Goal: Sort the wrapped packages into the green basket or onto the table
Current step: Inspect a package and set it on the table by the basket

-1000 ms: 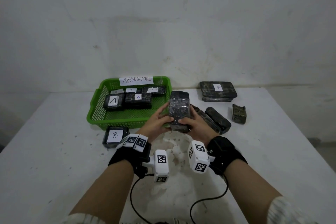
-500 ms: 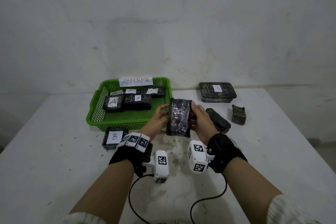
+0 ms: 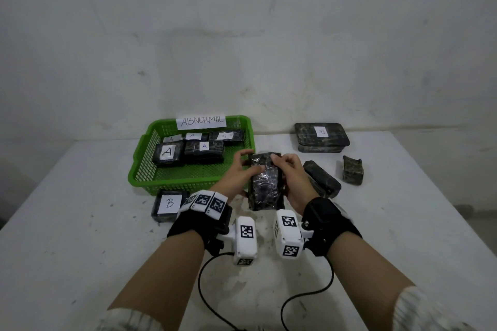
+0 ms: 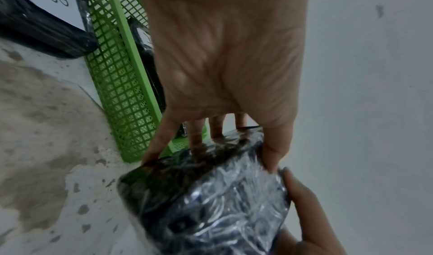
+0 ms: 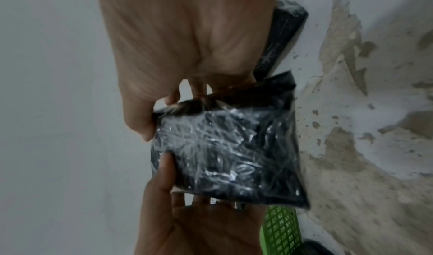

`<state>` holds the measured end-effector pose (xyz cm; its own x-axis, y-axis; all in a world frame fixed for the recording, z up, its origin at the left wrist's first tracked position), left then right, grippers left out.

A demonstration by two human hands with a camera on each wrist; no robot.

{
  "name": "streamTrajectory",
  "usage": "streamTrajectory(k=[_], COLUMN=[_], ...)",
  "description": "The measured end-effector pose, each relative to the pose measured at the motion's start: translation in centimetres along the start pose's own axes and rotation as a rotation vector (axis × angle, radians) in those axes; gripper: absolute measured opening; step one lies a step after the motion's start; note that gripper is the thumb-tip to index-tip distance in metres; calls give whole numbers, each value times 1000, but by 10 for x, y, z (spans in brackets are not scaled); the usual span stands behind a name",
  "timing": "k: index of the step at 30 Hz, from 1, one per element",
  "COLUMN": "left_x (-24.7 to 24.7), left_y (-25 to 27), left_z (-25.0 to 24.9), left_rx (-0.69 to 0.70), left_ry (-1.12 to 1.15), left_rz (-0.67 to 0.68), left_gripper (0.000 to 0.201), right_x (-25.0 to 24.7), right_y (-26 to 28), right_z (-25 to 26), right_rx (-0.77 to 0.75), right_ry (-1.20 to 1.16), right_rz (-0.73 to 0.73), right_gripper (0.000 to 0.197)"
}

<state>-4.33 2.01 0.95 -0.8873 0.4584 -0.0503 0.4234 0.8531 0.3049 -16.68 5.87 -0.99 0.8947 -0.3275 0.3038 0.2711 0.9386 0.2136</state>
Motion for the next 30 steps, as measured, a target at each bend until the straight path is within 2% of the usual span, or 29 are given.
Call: streamTrajectory(k=[4, 7, 10, 13, 16, 21, 25, 30], left_x=[0, 2, 0, -2, -2, -4, -7, -6], left_y=[2, 3, 2, 1, 2, 3, 3, 3], left_z=[3, 6, 9, 9, 10, 10, 13, 14], left_rx=[-16, -47, -51, -41, -26, 26, 5, 11], left_ry=[-23, 9, 12, 28, 43, -3, 101, 54], left_rz=[9, 32, 21, -5, 8, 8, -12, 20], left_gripper=[53, 51, 50, 52, 61, 73, 77, 77], right_x=[-3, -9, -7, 2, -2, 1, 7, 0], right_y=[0, -2, -1, 4, 4, 3, 5, 0], right_z=[-1, -5, -8, -8, -5, -8, -8, -8], right_rx=[27, 35, 48, 77, 49, 53, 88, 66], right_ry=[57, 10, -23, -4, 12, 2, -198, -246], right_rz=[11, -45, -35, 33, 5, 30, 85, 28], right_gripper=[25, 26, 26, 37, 45, 41, 39, 32])
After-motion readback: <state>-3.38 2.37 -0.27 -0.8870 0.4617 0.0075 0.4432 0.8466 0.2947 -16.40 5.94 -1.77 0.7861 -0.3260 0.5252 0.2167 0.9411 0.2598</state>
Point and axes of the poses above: each hand's wrist, its own y-axis away from the middle knuckle, its own x-axis out of the palm, z = x × y, the point moved 8 cm from there along -y, towards the middle knuckle, and after that the axes turned 1 degree about -x, right-handed, at the moved point
